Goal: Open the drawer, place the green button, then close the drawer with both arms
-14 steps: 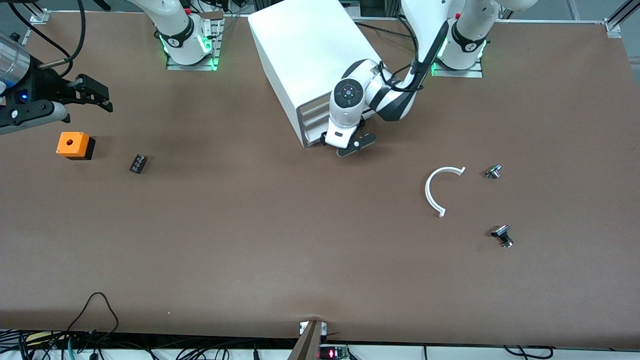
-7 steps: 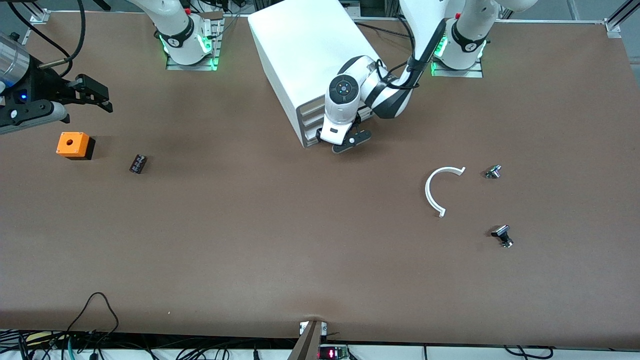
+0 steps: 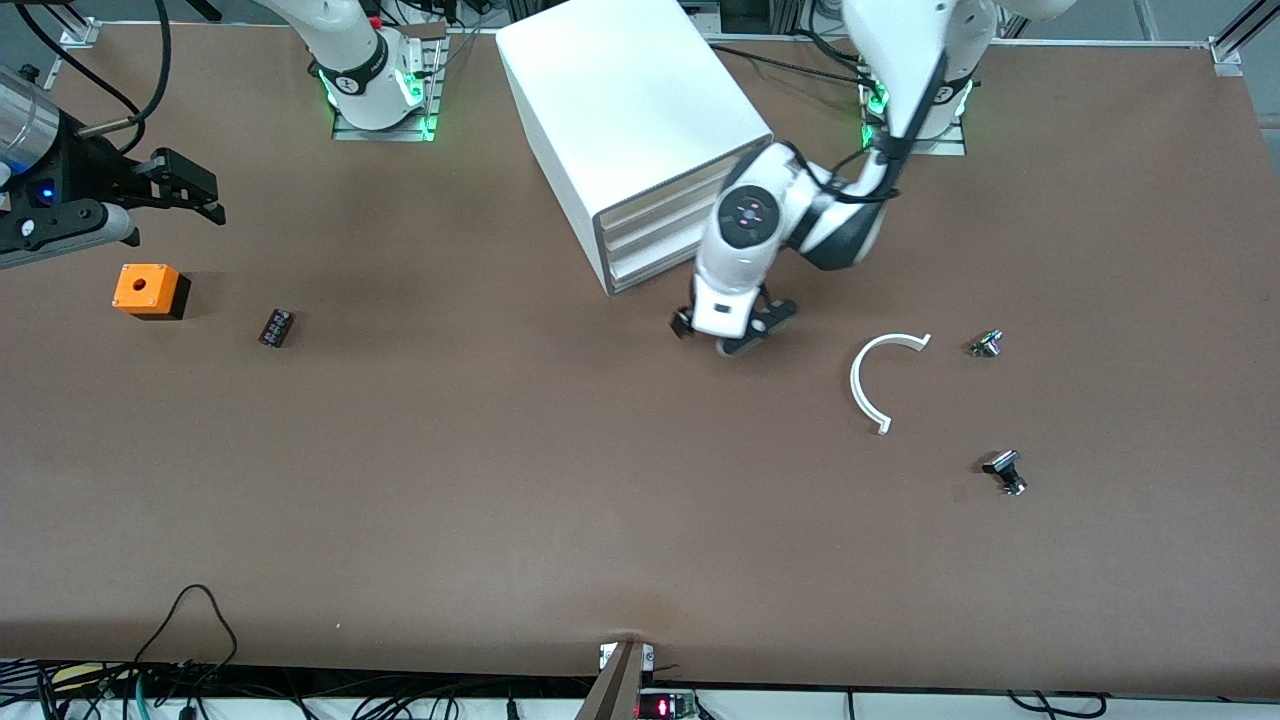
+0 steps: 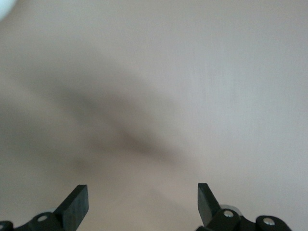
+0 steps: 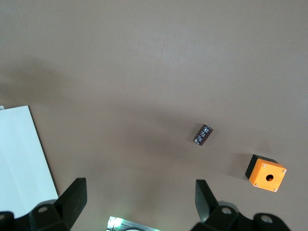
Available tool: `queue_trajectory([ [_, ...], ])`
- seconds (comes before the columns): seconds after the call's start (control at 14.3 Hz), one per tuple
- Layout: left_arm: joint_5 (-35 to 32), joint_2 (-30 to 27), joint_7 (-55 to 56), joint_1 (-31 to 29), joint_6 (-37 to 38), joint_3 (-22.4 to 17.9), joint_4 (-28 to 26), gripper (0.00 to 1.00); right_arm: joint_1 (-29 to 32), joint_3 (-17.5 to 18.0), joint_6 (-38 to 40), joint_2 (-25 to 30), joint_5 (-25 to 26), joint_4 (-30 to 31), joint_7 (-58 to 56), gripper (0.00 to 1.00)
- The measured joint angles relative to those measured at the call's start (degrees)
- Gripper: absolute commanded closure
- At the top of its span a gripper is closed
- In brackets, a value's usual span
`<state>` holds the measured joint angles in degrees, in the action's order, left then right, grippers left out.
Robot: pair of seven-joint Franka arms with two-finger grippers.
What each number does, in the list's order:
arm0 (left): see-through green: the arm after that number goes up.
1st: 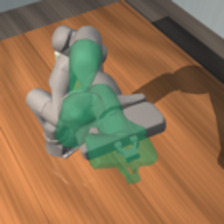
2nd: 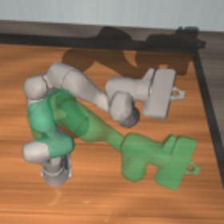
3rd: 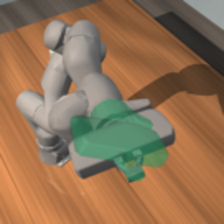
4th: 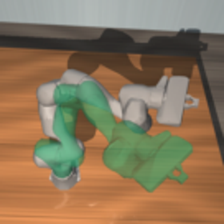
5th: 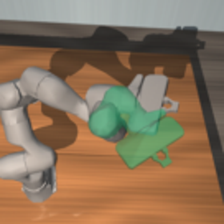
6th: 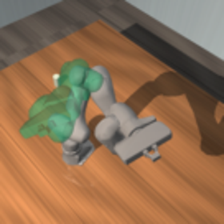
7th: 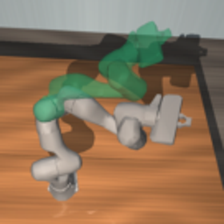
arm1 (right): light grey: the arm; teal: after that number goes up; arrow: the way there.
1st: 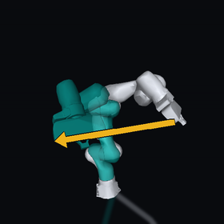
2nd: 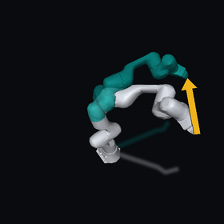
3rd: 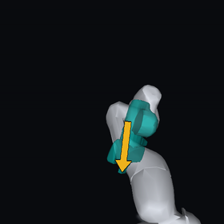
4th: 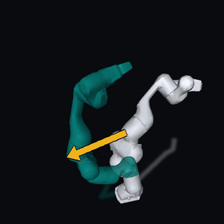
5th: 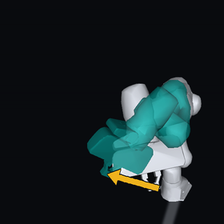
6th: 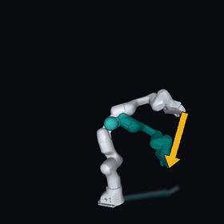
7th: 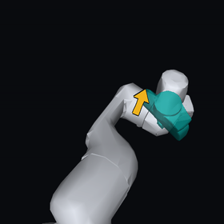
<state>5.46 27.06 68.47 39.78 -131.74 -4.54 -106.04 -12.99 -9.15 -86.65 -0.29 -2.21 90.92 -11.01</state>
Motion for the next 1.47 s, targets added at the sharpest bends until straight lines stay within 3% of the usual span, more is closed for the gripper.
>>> queue_trajectory([
  [0.28,-3.3,-2.64,-4.38,-7.99,2.04,-1.56,1.71,0.0,0.0,0.0,0.0,0.0,0.0,-0.03,0.0,0.0],
  [0.49,-3.36,-4.87,-13.66,-14.8,5.34,-1.66,2.39,0.0,-0.01,0.01,0.0,-0.02,0.0,-0.05,0.0,0.0],
  [0.7,-3.38,-8.6,-28.17,-22.78,13.97,-1.7,5.09,0.0,0.0,0.01,0.0,-0.03,0.0,-0.1,0.0,0.0],
  [0.91,-3.38,-10.45,-41.98,-29.35,25.78,-1.65,11.09,0.0,-0.01,0.01,0.0,-0.03,0.0,-0.14,0.0,0.0],
  [1.12,-3.38,-10.96,-52.16,-33.04,35.9,-1.53,17.32,0.0,-0.01,0.01,0.0,-0.04,0.0,-0.17,0.0,0.0],
  [1.47,-3.36,-15.44,-60.13,-35.44,39.71,0.26,19.39,0.0,-0.01,0.01,0.0,-0.04,0.0,-0.18,0.0,0.0],
])
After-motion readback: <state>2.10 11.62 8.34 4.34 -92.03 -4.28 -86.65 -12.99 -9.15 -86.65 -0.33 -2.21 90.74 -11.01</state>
